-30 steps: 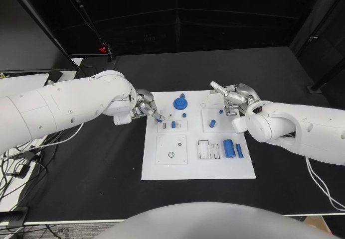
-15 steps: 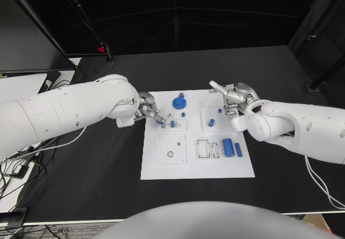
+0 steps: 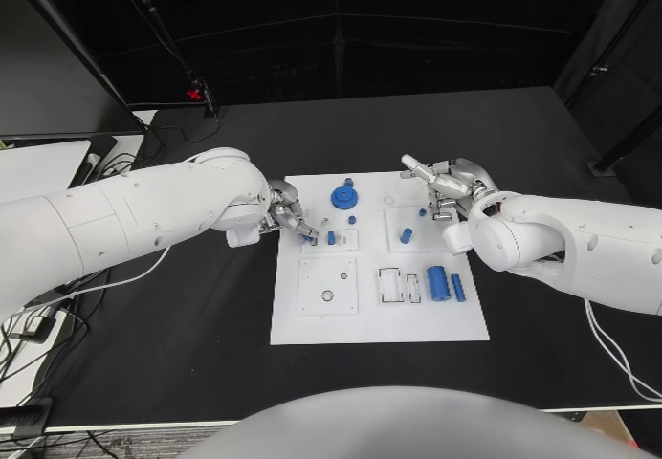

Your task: Assemble the parts on the task board

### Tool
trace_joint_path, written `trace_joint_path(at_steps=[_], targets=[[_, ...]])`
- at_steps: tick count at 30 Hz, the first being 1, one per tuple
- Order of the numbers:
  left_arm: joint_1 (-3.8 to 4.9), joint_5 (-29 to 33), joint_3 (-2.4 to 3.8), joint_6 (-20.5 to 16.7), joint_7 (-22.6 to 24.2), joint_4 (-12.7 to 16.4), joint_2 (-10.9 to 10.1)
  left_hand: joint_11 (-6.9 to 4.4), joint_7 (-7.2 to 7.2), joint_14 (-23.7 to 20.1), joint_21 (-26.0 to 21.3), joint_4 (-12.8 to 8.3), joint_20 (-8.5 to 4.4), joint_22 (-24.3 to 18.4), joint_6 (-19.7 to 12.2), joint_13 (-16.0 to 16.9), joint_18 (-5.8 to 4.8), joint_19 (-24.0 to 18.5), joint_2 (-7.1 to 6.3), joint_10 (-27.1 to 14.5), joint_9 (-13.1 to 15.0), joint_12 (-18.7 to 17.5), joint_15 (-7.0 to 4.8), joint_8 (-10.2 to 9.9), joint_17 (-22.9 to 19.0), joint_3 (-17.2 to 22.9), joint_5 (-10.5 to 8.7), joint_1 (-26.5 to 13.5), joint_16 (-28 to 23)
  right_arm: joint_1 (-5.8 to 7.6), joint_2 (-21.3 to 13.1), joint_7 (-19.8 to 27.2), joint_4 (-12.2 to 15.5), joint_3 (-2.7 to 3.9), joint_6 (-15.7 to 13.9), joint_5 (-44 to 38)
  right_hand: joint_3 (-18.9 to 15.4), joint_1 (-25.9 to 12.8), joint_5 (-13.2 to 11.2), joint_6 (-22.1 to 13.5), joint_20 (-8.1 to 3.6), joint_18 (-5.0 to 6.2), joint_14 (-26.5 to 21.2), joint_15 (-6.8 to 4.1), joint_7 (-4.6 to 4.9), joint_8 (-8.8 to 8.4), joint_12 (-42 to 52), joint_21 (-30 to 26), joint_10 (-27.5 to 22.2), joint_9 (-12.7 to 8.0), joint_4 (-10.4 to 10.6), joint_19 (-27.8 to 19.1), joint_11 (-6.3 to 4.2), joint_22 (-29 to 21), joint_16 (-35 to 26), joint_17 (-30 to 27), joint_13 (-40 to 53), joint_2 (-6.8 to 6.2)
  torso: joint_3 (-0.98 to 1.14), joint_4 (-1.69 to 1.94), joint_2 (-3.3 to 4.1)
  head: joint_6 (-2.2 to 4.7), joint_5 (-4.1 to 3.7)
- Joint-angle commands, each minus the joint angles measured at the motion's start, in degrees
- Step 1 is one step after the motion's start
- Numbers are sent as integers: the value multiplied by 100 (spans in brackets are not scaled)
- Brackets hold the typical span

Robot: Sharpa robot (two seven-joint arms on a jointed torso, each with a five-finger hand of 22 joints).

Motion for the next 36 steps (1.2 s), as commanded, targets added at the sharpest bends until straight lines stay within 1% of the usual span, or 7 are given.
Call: trace_joint_path(at_steps=[1, 13, 20, 26, 27, 29, 36], targets=[[-1, -51, 4, 73, 2, -9, 17, -79, -3, 593, 18, 2, -5, 1509, 24, 1493, -37, 609, 812, 662, 5, -15, -45, -14, 1510, 41, 38, 854, 5, 7, 4, 53, 11, 2, 19, -8, -44, -8, 38, -4, 16, 72, 585, 38, 17, 36, 14, -33, 617, -7, 5, -42, 37, 1123, 14, 1508, 1508, 53, 2, 1, -4, -6, 1], [-22, -49, 4, 123, 82, -40, 79, -76, 0, 593, 18, 4, -6, 1509, 19, 1493, -37, 609, 813, 662, 4, -15, -45, -21, 1510, 65, 42, 851, 5, 7, 5, 50, 6, 2, 19, -8, -44, -8, 38, -4, 16, 72, 585, 38, 17, 36, 14, -33, 617, -7, 5, -42, 37, 1123, 14, 1508, 1508, 53, 2, 1, -4, -14, -19], [-25, -48, 4, 134, 31, -41, 92, -73, 3, 593, 18, 7, -6, 1509, 15, 1493, -37, 609, 813, 662, 3, -15, -45, -27, 1510, 79, 42, 847, 5, 7, 2, 55, 7, 2, 20, -8, -51, -12, 41, -4, 15, 72, 585, 37, 18, 38, 14, -33, 617, -8, 5, -42, 37, 1123, 14, 1508, 1508, 63, 1, -2, -4, -16, -25], [-30, -47, 4, 195, 18, -40, 92, -72, 3, 593, 18, 7, -6, 1509, 12, 1493, -37, 609, 812, 662, 3, -15, -45, -29, 1510, 83, 41, 846, 5, 7, 6, 66, 6, 2, 16, -8, -51, -12, 42, -4, 15, 73, 585, 37, 18, 38, 14, -35, 617, -8, 5, -43, 37, 1122, 14, 1508, 1508, 64, 3, 1, -5, -20, -17], [-32, -47, 4, 208, 18, -40, 94, -70, 6, 593, 18, 9, -6, 1509, 8, 1493, -37, 609, 812, 662, 2, -15, -45, -33, 1510, 91, 40, 842, 5, 6, 6, 67, 5, 2, 15, -8, -52, -13, 42, -4, 15, 74, 585, 37, 19, 38, 14, -40, 617, -8, 5, -48, 37, 1120, 14, 1508, 1508, 66, 4, 5, -5, -6, -25], [-35, -48, 4, 242, 5, -38, 100, -70, 6, 593, 18, 9, -6, 1509, 8, 1493, -37, 609, 812, 662, 2, -15, -45, -33, 1510, 91, 40, 842, 5, 6, 5, 67, 3, 2, 13, -8, -52, -13, 42, -4, 15, 77, 585, 37, 19, 38, 14, -50, 617, -8, 5, -57, 37, 1116, 14, 1508, 1508, 66, 4, 9, -3, 0, -33], [-42, -48, 4, 332, -39, -54, 105, -67, 9, 593, 18, 9, -6, 1509, 2, 1493, -37, 609, 811, 662, 1, -15, -45, -38, 1510, 105, 39, 837, 5, 6, 4, 68, -2, 2, 9, -8, -52, -13, 42, -4, 15, 77, 585, 37, 19, 38, 14, -50, 617, -8, 5, -57, 37, 1116, 14, 1508, 1508, 66, 4, 1, -3, -5, -34]])
